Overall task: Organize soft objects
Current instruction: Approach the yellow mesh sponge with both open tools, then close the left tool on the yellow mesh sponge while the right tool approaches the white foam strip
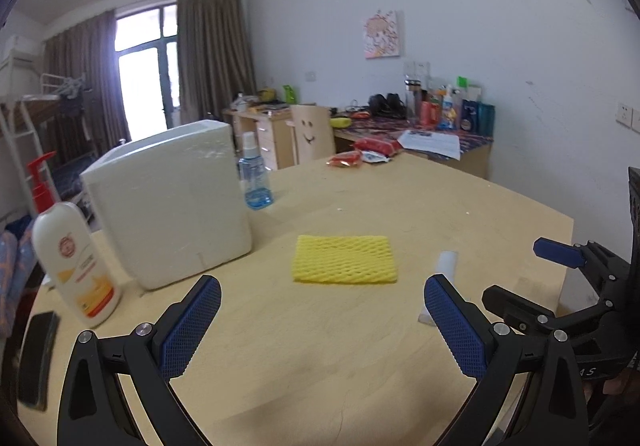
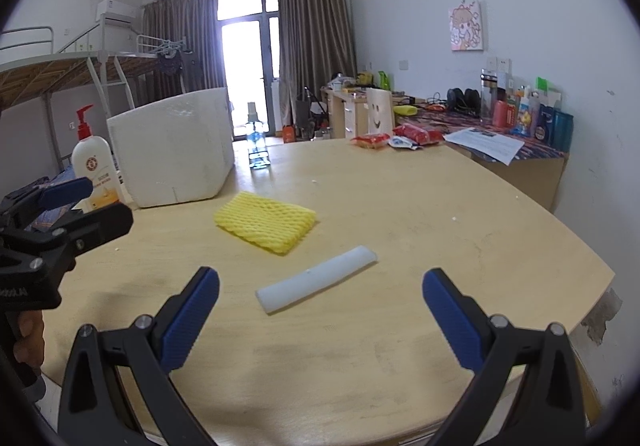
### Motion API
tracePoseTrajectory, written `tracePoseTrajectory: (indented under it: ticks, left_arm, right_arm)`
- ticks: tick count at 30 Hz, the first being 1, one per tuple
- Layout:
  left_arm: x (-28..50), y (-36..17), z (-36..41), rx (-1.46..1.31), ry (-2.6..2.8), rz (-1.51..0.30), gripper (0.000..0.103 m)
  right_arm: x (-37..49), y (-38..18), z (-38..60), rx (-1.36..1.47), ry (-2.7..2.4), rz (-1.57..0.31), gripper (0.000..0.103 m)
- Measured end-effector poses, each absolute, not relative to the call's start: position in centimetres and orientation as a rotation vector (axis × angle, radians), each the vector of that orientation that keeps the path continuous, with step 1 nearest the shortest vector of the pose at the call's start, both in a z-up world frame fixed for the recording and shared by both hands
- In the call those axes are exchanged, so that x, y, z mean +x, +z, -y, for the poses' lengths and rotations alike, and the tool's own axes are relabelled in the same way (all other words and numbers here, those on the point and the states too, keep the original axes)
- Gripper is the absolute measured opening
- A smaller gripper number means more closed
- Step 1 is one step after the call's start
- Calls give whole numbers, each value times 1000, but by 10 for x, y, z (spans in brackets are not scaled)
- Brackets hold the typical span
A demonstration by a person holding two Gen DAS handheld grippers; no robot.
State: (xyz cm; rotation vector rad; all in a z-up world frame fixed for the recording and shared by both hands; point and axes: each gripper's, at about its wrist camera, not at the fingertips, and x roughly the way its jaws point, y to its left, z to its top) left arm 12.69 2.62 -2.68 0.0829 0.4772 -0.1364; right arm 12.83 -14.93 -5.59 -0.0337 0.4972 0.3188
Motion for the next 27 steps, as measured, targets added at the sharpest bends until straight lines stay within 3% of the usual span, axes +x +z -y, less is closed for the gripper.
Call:
tracePoseTrajectory:
  ticks: [10,19,27]
  left_arm:
    - [189,-39,-14,117,-211,-614,102]
    - [236,-59,-11,95,-227,-713,81]
    - [252,-71,-5,164,-234,-731,78]
  right_arm:
    - [140,-61,159,-4,298,-523,103]
    - [151,-64,167,27,307,-543,103]
    - [155,-65,163,30,316,-547,103]
